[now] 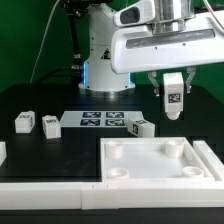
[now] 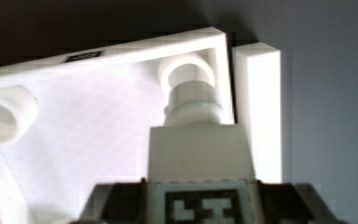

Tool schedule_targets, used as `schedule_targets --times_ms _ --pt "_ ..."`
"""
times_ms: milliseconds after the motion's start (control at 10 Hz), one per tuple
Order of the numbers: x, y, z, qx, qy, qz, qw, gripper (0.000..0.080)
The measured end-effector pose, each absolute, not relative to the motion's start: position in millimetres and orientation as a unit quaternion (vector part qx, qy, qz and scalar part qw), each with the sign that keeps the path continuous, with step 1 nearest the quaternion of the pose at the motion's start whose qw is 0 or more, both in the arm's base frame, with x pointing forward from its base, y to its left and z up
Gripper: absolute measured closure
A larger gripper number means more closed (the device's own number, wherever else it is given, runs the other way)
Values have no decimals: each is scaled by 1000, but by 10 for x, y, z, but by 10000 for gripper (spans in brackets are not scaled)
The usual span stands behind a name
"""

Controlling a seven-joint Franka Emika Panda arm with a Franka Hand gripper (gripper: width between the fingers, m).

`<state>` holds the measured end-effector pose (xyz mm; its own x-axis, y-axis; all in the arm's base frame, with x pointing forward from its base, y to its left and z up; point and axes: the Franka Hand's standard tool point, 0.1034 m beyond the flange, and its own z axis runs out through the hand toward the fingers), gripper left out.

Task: Assemble one leg

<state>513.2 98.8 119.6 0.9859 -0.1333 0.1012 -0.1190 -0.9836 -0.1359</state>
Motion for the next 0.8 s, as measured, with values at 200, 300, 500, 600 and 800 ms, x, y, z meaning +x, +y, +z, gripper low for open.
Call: schedule_targets --times_ms 200,300,500,600,800 --pt "5135 992 1182 -995 59 -55 64 511" --pt "5182 1013 1131 -996 41 -55 61 511" --pt "5560 947 1115 -995 36 -65 73 511" --pt "5753 888 1075 -995 29 -52 79 511" --pt "6055 824 1031 -995 16 -28 92 511"
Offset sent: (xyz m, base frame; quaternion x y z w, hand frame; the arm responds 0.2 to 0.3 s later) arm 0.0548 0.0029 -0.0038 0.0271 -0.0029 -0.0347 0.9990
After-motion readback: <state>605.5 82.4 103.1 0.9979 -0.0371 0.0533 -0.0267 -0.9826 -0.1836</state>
